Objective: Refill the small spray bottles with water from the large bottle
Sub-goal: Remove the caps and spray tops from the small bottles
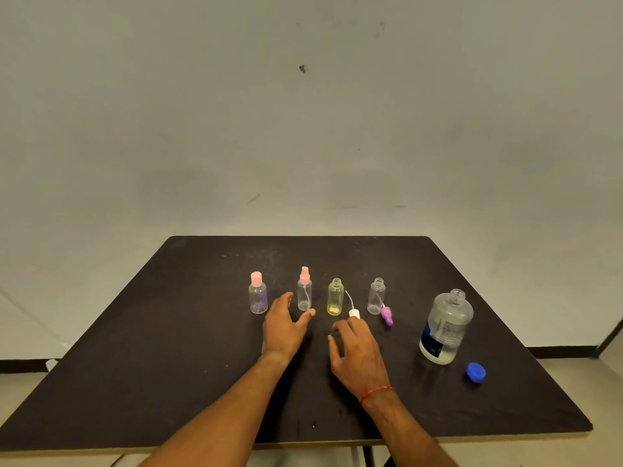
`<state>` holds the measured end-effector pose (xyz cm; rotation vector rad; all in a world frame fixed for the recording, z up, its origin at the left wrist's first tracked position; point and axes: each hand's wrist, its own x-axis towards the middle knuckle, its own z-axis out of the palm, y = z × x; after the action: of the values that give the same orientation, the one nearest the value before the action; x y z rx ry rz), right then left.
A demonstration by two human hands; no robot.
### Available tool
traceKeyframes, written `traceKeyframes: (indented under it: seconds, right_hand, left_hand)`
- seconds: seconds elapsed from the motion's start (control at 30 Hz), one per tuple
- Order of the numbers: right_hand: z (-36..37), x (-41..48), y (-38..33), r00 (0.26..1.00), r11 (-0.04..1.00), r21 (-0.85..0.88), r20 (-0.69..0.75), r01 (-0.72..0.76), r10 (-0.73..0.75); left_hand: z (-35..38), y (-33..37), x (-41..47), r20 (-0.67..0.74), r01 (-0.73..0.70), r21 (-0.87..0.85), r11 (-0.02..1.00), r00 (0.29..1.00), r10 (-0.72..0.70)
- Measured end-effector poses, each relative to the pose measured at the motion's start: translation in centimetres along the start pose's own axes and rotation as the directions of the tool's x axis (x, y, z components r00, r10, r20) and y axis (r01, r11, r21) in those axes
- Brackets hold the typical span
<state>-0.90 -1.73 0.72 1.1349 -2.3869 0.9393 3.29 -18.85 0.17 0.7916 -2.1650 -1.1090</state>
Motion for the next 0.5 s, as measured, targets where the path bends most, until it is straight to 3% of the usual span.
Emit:
traceKeyframes:
  seconds: [0.5]
  right_hand:
    - [0.3, 0.2, 0.5, 0.999, 1.000, 0.008, -0.020, 0.028, -0.028]
  left_hand:
    - [1.8, 1.0, 3.1, -0.002, 0.020, -0.094, 0.995, 1.000, -0.020]
